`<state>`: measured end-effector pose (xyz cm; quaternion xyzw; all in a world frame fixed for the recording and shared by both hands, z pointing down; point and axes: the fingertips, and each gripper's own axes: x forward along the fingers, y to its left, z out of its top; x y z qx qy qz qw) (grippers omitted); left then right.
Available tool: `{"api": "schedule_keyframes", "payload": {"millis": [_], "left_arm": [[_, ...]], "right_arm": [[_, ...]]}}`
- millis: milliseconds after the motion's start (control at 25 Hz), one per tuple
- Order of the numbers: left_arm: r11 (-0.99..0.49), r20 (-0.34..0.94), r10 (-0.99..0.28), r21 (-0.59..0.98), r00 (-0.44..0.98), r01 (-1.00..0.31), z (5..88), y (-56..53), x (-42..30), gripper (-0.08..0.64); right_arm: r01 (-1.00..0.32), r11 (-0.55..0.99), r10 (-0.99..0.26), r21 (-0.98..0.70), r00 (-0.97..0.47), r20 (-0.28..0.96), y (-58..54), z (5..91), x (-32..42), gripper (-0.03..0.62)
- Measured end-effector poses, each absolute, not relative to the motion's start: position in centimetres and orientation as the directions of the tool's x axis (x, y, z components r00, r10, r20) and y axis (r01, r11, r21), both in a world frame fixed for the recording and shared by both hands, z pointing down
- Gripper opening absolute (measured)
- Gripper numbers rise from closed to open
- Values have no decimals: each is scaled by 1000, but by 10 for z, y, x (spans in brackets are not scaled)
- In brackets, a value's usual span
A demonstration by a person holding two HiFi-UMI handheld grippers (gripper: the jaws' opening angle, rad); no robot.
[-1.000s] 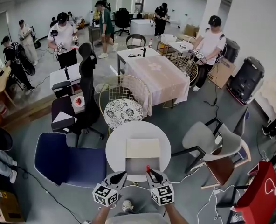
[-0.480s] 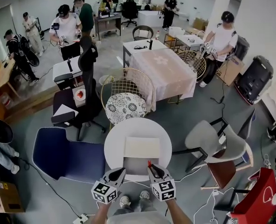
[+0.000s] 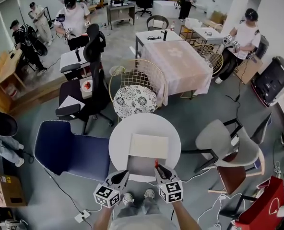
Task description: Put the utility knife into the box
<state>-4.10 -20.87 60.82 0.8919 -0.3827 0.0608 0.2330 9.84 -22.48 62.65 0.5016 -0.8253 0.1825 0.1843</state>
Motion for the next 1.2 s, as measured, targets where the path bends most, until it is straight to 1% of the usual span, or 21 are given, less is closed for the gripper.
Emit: {"api": "schedule_keyframes", "payload": {"millis": [360, 600, 840, 1080, 1200], "left_arm": [[-560, 326, -651, 404, 686, -723, 629, -203, -41, 12], [-537, 364, -626, 441, 690, -719, 654, -186, -37, 12], [-515, 392, -605, 471, 693, -716, 678, -172, -31, 12], [-507, 397, -604, 478, 691, -717, 685, -167, -29, 12], [-502, 396, -610, 477, 686, -721, 685, -168, -30, 12]], "right_arm": [[-889, 425, -702, -168, -441, 559, -203, 665, 94, 78], [-875, 441, -644, -199, -463, 609, -179, 693, 86, 80], [-872, 437, -612, -218, -466, 639, -167, 715, 89, 80], [-871, 442, -596, -212, -462, 657, -164, 724, 97, 79], [-860, 478, -577, -177, -460, 675, -166, 731, 97, 78]]}}
